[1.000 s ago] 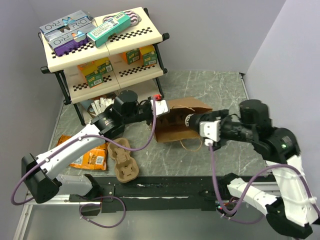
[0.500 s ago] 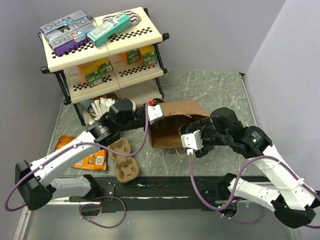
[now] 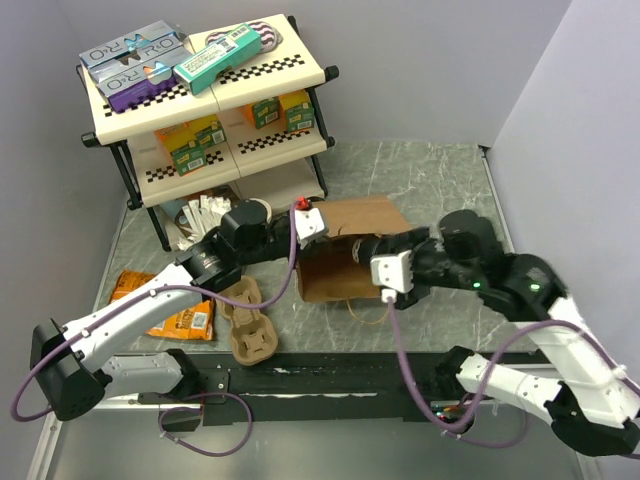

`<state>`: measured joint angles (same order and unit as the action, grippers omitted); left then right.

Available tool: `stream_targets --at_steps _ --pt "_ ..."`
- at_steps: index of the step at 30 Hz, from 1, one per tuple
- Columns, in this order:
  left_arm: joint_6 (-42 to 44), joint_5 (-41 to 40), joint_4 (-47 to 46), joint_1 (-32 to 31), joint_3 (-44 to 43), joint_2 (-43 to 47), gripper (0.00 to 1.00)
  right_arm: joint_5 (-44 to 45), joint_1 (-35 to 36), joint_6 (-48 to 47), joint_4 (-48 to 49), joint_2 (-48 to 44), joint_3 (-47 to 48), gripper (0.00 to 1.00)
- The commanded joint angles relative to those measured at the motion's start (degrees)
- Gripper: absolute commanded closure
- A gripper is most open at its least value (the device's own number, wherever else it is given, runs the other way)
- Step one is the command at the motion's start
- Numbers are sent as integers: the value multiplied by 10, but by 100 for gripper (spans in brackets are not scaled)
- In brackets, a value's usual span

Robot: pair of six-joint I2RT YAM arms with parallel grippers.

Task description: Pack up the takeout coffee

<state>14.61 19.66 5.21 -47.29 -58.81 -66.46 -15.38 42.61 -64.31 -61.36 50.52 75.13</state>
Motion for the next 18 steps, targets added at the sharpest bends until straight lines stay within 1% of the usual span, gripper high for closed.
stream_targets --at_steps 1,2,4,6,8,10,11,12,13,14,15,16,18 --pt "-58 28 4 13 -53 -3 99 15 5 53 -9 1 134 100" --pt "-68 61 7 17 -61 -6 99 20 5 60 -17 5 178 100" --pt "-113 81 9 37 -89 -17 99 32 5 62 -20 11 216 100" --pt "-142 136 18 62 -118 -34 99 55 4 55 -17 18 263 100" --pt "-141 167 37 72 -140 -49 99 80 3 45 -3 20 287 100" --pt "-143 185 50 83 -171 -76 99 94 -2 38 22 19 285 100" --pt "-142 185 55 84 -178 -91 99 100 -3 34 33 11 268 100" --pt "-163 173 59 85 -189 -98 99 116 -7 33 44 4 255 100" --pt "-168 168 60 86 -194 -104 98 126 -10 33 73 -2 239 100" --pt "-171 166 61 88 -196 -111 95 134 -15 34 87 -18 206 100" --pt "-168 166 61 89 -199 -112 89 147 -20 36 103 -26 189 100" --pt "-166 156 60 89 -199 -114 75 150 -31 38 126 -33 176 100" --pt "-152 138 76 91 -206 -119 66 153 -45 53 149 -46 150 100"
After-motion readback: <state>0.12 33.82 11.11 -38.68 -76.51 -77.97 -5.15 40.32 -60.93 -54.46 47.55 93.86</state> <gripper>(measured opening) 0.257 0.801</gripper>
